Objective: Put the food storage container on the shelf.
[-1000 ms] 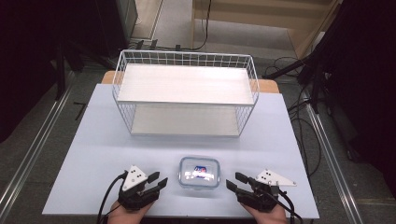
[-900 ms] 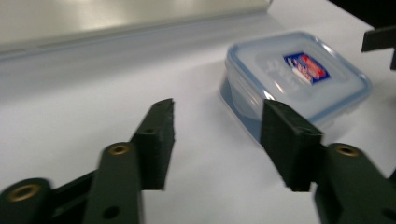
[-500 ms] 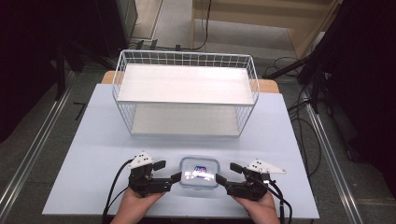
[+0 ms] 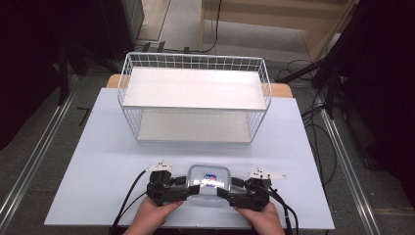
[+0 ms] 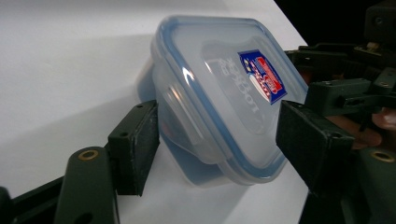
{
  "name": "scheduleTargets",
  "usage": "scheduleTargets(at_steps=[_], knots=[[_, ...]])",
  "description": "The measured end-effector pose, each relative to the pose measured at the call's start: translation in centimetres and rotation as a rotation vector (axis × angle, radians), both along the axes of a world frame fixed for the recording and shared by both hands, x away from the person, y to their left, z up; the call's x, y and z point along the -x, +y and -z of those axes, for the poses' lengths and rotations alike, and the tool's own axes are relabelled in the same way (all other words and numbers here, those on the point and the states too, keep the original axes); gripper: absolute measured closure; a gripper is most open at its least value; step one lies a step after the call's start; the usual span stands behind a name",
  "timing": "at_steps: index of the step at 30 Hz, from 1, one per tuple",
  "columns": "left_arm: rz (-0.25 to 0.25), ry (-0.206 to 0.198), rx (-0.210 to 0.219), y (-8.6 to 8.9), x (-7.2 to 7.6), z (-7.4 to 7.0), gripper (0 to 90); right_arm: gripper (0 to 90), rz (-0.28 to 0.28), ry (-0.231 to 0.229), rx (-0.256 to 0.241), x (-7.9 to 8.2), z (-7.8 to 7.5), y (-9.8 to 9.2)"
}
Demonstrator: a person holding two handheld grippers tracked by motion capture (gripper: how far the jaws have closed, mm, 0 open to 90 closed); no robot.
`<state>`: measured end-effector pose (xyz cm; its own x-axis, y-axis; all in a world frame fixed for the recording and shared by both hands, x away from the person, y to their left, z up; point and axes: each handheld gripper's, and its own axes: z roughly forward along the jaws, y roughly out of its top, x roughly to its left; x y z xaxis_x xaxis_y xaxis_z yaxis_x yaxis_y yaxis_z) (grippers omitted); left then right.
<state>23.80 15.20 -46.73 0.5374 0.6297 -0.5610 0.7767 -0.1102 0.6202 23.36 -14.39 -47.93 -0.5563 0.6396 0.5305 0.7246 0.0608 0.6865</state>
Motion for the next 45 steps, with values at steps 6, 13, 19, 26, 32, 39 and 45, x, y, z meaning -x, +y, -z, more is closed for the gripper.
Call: scheduleTargets(at_steps=[6,13,19,26,32,39,45], knots=[[-0.003,-0.004,0.013,0.0,0.3,-0.1,33.6,23.9,-0.025,0.043,-0.029,0.3,0.3,0.3],[0.012,-0.017,0.006,0.2,0.6,-0.3,36.7,34.8,-0.015,0.029,-0.039,0.5,-0.1,-0.2],[0.009,-0.057,0.006,0.5,1.2,-0.9,47.7,47.4,0.001,0.019,-0.071,0.7,-0.6,-1.0],[0.005,-0.099,-0.015,0.4,1.5,-1.3,50.2,50.3,0.008,-0.002,-0.060,1.1,-0.9,-1.0],[0.004,-0.135,-0.031,0.2,1.8,-1.4,50.6,50.4,0.009,-0.022,-0.040,1.2,-1.1,-1.0],[-0.015,-0.178,-0.039,0.0,2.1,-1.5,50.5,50.1,0.014,-0.055,-0.036,1.3,-1.0,-0.9],[-0.025,-0.210,-0.041,-0.1,2.4,-1.8,50.4,50.0,0.014,-0.080,-0.038,1.5,-1.2,-0.9]])
